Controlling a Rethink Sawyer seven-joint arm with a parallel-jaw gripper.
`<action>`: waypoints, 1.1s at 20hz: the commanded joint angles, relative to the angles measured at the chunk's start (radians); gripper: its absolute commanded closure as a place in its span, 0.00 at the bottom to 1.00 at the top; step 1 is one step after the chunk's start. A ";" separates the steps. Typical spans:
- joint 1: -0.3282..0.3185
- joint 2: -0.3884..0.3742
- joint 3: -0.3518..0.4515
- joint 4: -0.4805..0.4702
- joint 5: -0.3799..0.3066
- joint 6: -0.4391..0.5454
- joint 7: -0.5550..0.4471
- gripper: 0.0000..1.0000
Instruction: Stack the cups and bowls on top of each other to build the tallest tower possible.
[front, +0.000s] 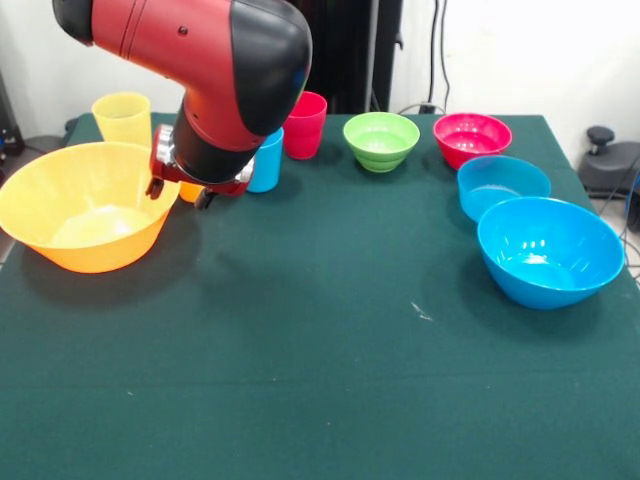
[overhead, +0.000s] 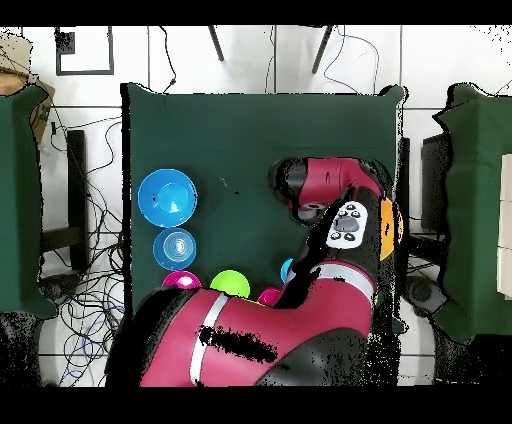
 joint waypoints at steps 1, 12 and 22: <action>-0.004 0.044 0.110 -0.016 -0.056 -0.083 -0.028 0.00; -0.003 0.050 0.113 -0.014 -0.057 -0.093 -0.035 0.00; -0.005 0.044 0.112 -0.001 -0.057 -0.095 -0.042 0.00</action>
